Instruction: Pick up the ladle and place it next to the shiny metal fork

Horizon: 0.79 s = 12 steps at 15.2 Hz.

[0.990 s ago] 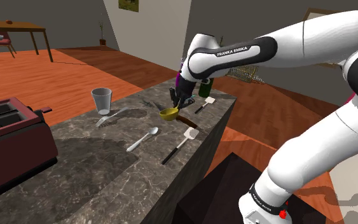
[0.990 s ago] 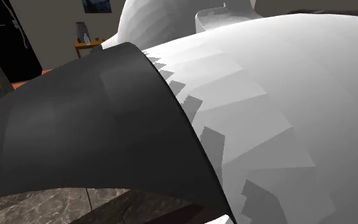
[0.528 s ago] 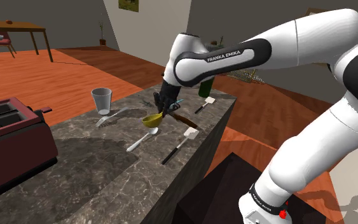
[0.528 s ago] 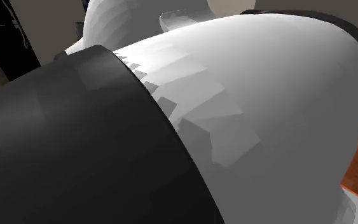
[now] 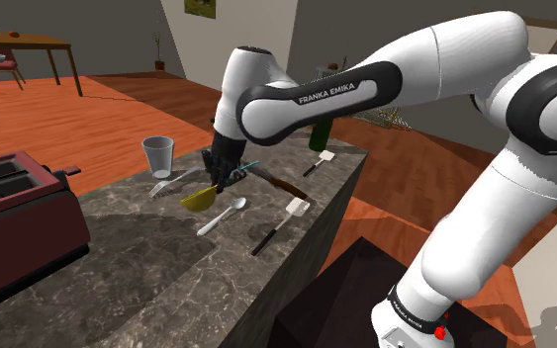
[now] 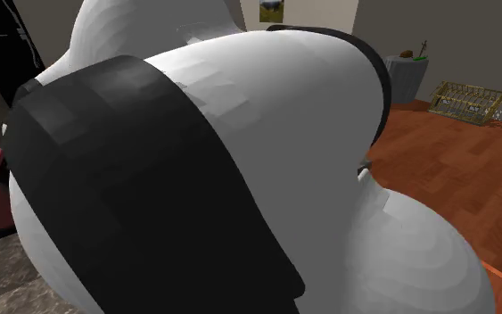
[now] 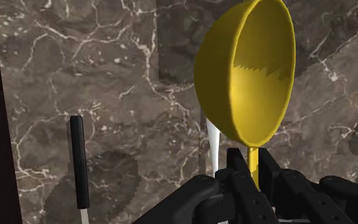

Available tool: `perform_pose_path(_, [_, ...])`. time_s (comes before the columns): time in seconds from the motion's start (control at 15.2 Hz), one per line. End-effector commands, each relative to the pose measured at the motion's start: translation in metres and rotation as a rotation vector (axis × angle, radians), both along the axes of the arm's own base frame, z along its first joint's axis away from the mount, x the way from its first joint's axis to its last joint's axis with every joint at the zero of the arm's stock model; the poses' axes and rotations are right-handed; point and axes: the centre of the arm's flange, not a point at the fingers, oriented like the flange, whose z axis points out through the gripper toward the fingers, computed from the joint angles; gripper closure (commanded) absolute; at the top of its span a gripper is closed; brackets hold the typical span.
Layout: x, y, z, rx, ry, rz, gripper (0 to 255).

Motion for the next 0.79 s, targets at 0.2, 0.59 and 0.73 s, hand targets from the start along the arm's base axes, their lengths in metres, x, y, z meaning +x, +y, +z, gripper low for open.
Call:
perform_pose_path(0.2, [0.001,0.066,0.001,0.001,0.000,-0.002,255])
perform_pose_path(0.59, [0.002,0.075,-0.025,0.001,0.000,-0.002,255])
perform_pose_path(0.73, [0.002,0.075,-0.036,0.001,0.000,-0.002,255])
